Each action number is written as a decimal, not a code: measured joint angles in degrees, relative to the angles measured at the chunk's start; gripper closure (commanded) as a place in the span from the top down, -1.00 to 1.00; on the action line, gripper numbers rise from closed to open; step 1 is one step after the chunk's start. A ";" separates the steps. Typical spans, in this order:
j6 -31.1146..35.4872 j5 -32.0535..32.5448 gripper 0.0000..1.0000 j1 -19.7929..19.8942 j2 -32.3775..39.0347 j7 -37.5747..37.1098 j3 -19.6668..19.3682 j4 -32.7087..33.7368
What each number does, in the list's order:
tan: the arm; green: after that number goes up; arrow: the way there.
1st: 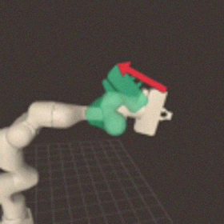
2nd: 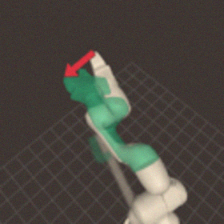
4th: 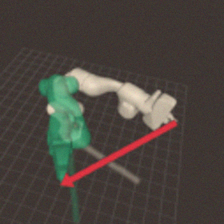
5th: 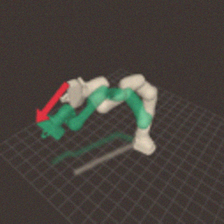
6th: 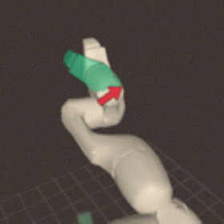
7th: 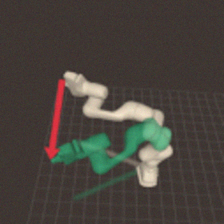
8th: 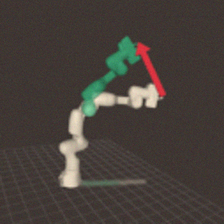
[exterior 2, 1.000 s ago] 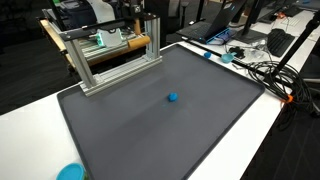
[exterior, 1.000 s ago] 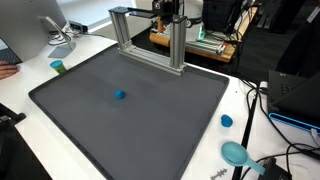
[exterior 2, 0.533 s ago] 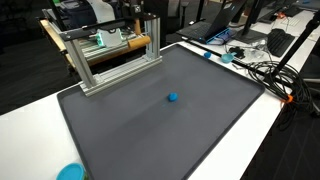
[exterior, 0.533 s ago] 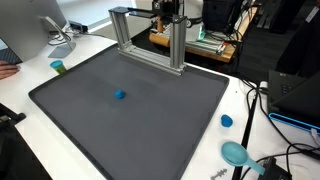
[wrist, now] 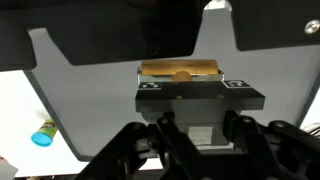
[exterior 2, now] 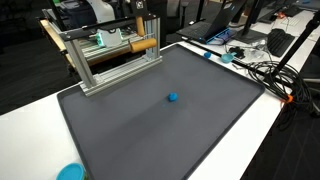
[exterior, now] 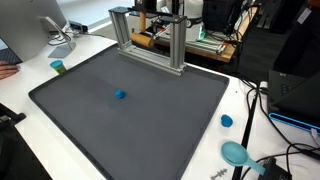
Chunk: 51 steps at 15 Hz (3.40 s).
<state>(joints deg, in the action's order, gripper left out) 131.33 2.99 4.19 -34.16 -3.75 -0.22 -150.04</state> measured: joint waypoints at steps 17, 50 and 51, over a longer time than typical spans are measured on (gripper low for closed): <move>-0.48 -0.97 -0.57 -2.37 33.65 3.10 -0.89 29.99; 5.75 -1.52 -0.57 -1.84 50.77 9.62 -1.10 37.17; 5.16 -1.55 -0.57 -1.81 50.80 9.78 -1.10 37.30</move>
<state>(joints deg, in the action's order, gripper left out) 136.49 1.44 2.39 16.64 6.03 -1.32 -112.74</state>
